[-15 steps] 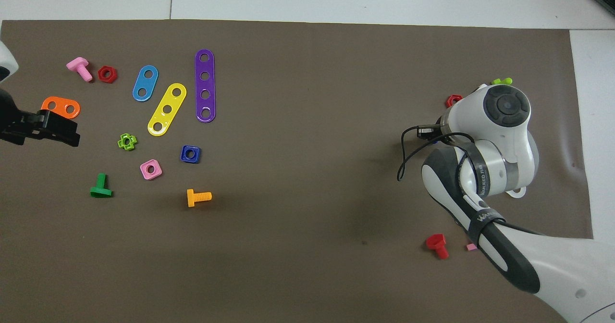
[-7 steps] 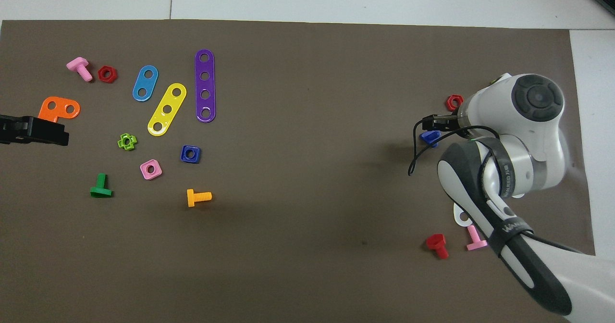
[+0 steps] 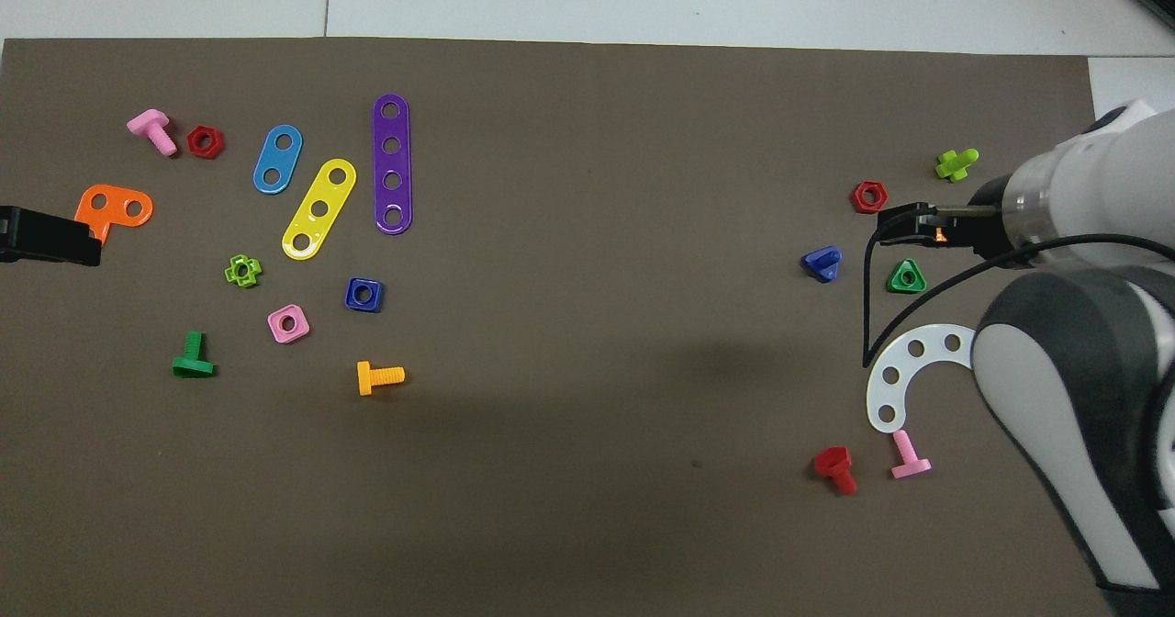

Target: Unscrew and place screws in storage area

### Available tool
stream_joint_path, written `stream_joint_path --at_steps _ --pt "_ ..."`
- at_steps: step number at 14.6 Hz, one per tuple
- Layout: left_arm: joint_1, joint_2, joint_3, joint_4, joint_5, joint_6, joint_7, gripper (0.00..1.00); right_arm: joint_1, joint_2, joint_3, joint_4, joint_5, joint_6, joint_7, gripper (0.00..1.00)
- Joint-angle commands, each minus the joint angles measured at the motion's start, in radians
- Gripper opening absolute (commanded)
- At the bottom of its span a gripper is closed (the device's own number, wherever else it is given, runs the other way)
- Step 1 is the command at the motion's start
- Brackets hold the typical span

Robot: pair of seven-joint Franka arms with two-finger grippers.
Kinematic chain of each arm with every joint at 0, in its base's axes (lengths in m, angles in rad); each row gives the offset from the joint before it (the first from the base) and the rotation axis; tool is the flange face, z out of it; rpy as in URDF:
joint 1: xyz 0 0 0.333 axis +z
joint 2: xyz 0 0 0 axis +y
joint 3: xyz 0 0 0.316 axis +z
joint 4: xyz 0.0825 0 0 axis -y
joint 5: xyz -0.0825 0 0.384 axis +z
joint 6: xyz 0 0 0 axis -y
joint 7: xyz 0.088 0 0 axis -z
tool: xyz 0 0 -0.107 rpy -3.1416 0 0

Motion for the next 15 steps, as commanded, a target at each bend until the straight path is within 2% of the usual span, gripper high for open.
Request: stream_joint_path --at_steps 1,3,6,10,15 --pt "0.003 0.009 -0.006 -0.009 0.023 0.008 -0.001 1.00 -0.027 0.056 0.005 0.187 0.039 -0.126 -0.047 1.00" --pt "0.003 0.008 -0.006 -0.011 0.023 0.013 -0.001 1.00 -0.041 0.079 0.005 0.272 0.030 -0.200 -0.071 1.00" --pt "0.003 0.002 -0.008 -0.021 0.023 0.017 0.001 1.00 -0.036 0.091 0.007 0.327 0.025 -0.240 -0.073 1.00" --pt "0.003 -0.004 -0.009 -0.034 0.023 0.016 0.002 1.00 -0.033 0.042 0.007 0.234 0.026 -0.319 -0.074 1.00" --pt "0.003 -0.006 -0.008 -0.037 0.022 0.013 -0.002 1.00 -0.024 0.005 0.007 0.150 0.023 -0.254 -0.102 1.00"
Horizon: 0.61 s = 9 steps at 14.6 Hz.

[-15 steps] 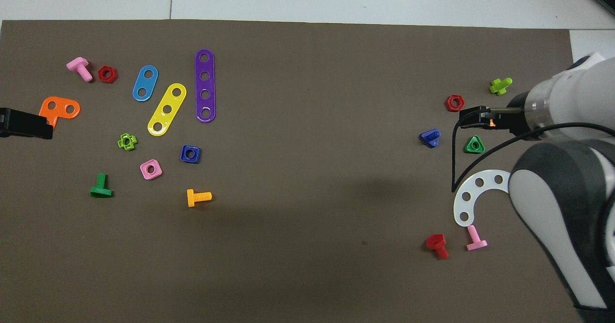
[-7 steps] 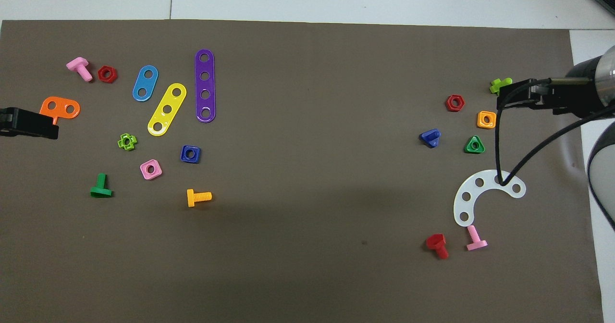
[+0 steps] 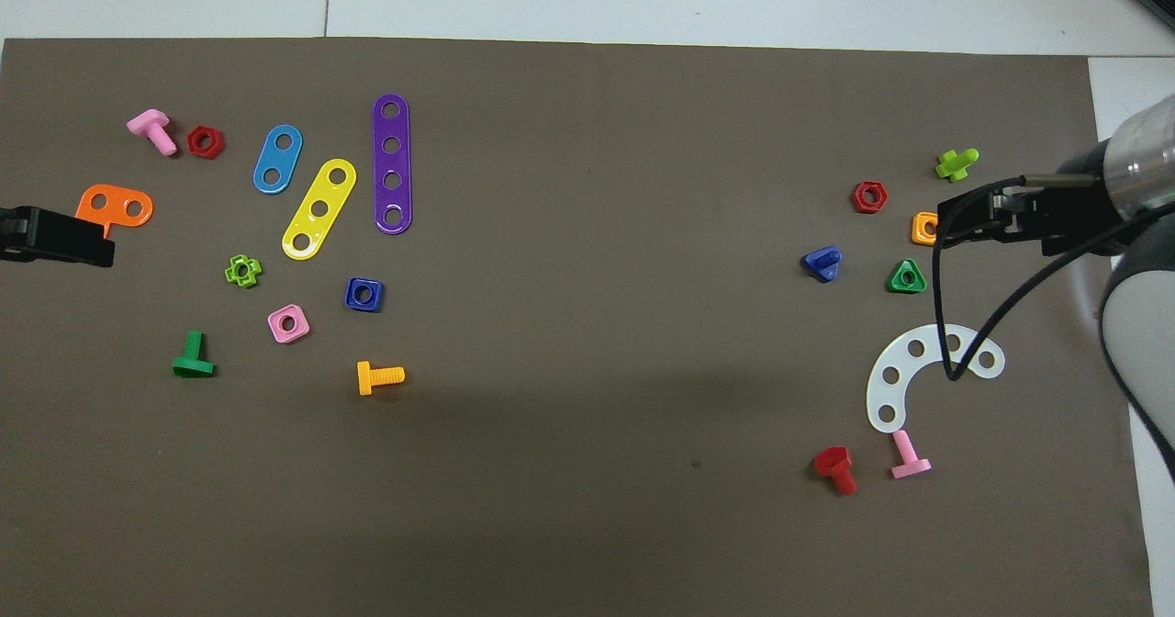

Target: Unscrew and place screws in storage area

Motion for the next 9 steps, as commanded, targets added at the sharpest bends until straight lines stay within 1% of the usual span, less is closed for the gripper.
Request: stream_joint_path --at_steps 1,9 --pt "0.003 -0.017 -0.005 -0.024 0.022 0.009 -0.007 1.00 -0.007 -0.056 0.002 -0.093 0.017 0.056 -0.039 1.00" --pt "0.003 -0.017 -0.002 -0.022 0.023 0.015 0.002 1.00 -0.002 -0.064 0.005 -0.106 0.020 0.044 -0.036 1.00"
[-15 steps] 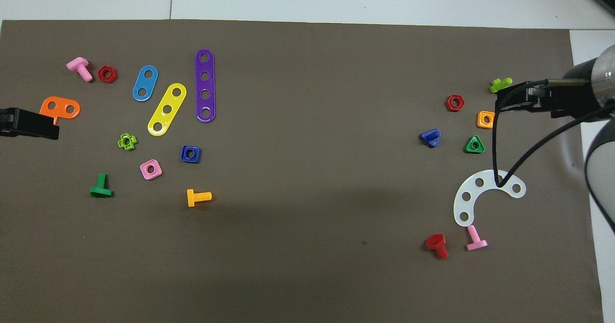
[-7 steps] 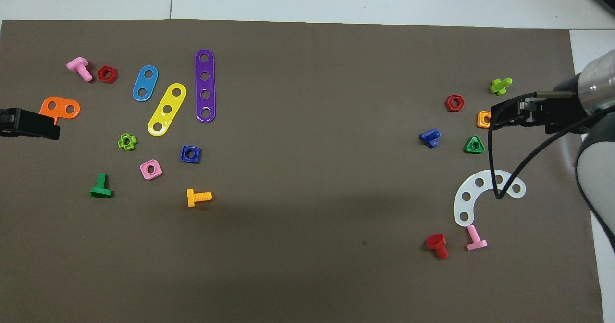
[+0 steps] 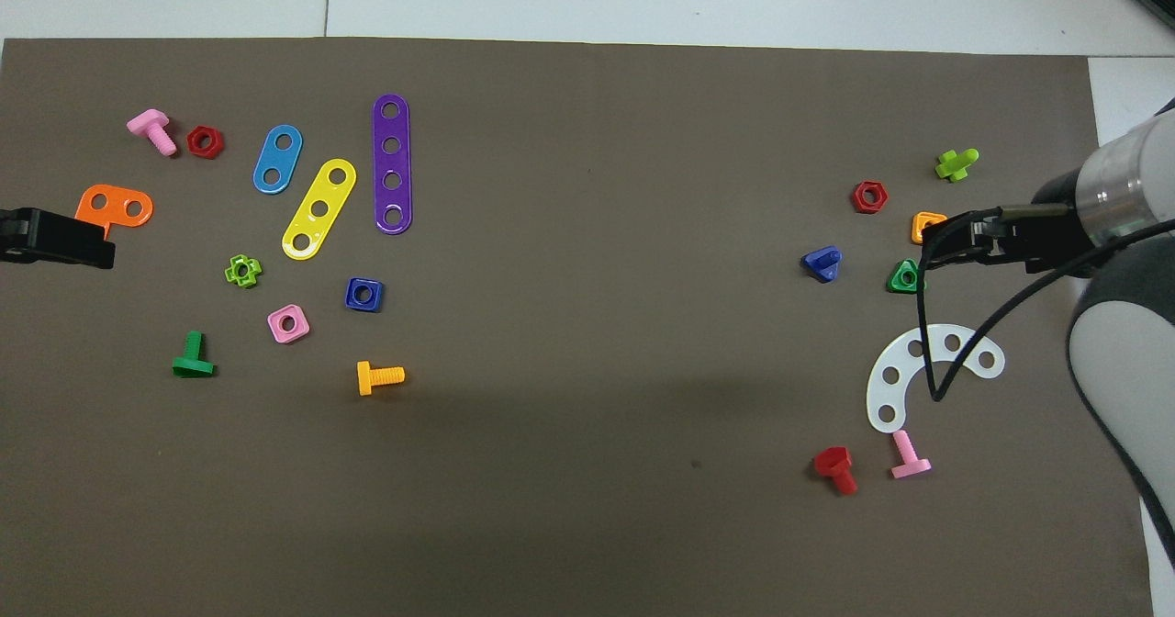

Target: Unscrew and place screws in storage area

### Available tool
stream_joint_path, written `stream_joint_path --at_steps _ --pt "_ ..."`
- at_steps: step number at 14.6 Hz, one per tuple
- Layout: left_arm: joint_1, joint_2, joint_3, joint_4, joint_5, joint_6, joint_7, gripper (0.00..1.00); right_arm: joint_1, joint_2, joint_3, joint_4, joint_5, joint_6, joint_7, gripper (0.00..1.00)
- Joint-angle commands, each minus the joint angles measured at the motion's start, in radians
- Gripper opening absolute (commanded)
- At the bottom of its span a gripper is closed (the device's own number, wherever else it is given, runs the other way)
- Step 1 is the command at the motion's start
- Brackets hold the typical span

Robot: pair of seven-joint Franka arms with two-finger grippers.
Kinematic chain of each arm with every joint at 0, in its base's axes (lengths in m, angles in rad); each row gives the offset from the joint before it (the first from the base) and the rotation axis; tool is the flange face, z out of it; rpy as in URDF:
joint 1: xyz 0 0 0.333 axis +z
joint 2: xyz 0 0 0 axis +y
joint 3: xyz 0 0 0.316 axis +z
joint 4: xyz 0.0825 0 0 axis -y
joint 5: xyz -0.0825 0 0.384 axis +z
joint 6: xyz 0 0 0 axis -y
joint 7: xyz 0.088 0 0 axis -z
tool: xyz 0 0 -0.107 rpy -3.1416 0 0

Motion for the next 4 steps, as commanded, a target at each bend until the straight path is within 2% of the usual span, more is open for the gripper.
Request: stream_joint_path --at_steps 1,4 --pt "0.005 -0.017 -0.004 -0.021 0.023 0.018 0.000 1.00 -0.003 -0.031 0.005 -0.038 0.019 0.014 -0.028 1.00" --pt "0.003 -0.018 -0.002 -0.038 0.022 0.057 -0.009 1.00 -0.003 -0.031 0.005 -0.038 0.019 0.015 -0.024 1.00"
